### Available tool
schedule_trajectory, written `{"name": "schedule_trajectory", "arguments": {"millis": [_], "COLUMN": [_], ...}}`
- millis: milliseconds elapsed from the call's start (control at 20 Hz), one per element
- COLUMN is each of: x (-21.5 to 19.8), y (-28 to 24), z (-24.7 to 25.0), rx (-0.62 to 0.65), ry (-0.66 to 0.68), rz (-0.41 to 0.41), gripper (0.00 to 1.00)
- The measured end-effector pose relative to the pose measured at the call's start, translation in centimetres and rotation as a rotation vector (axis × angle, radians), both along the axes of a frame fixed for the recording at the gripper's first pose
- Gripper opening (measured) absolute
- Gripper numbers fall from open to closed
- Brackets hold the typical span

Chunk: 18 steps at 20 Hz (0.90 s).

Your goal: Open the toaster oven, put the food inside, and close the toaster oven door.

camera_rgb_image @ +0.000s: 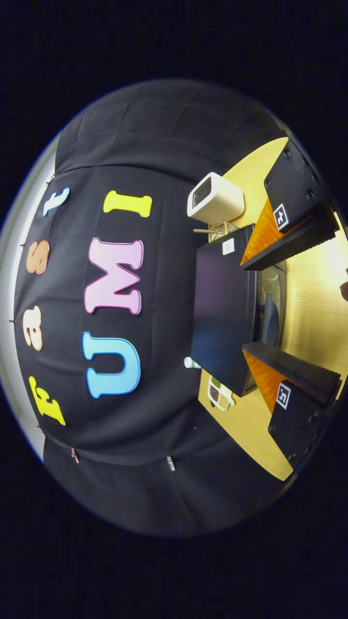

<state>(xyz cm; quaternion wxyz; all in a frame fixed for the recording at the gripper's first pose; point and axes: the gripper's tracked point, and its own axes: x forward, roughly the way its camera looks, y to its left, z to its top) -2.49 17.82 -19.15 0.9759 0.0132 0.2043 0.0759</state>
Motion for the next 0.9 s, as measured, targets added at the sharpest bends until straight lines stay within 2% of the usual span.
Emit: {"name": "schedule_trajectory", "arguments": {"millis": [300,500,900], "x": [1.9,1.8,1.6], "y": [-4.9,-7.8,-14.1], "z": [7.6,11.5,16.1], "rx": [0.021,0.053,0.020], "ry": [-0.159,-0.217,-0.313], "rz": [-0.054,-0.077,-0.148], "gripper": [0.97,0.97,0.97]}}
